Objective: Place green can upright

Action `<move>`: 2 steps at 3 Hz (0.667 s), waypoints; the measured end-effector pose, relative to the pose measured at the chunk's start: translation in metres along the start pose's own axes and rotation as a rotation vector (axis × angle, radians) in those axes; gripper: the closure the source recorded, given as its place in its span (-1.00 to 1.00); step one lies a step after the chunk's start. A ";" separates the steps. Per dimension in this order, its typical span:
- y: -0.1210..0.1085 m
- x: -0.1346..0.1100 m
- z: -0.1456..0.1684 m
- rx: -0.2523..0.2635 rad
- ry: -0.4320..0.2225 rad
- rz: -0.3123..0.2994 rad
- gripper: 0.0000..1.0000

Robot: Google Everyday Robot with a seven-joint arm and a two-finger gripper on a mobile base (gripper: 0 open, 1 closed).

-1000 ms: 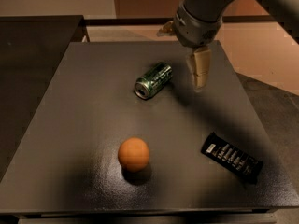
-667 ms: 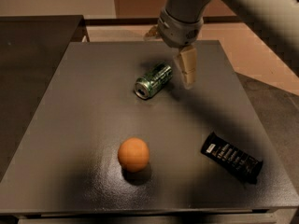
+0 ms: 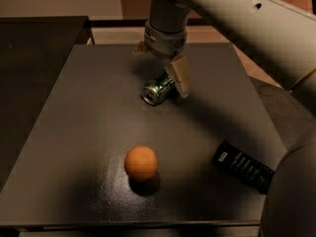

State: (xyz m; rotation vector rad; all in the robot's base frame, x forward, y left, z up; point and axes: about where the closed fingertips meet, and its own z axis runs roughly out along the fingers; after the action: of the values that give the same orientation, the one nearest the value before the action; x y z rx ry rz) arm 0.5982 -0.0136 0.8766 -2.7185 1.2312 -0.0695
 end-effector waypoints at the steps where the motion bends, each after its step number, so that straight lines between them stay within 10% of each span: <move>1: -0.001 -0.007 0.014 -0.033 -0.007 -0.040 -1.00; 2: 0.003 -0.011 0.027 -0.065 -0.012 -0.065 -0.65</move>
Offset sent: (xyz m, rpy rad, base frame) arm -0.0191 0.0047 -0.0403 -0.0852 0.1028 0.1001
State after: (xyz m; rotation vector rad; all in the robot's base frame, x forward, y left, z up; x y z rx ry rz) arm 0.5914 -0.0045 0.8501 -2.8095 1.1622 -0.0210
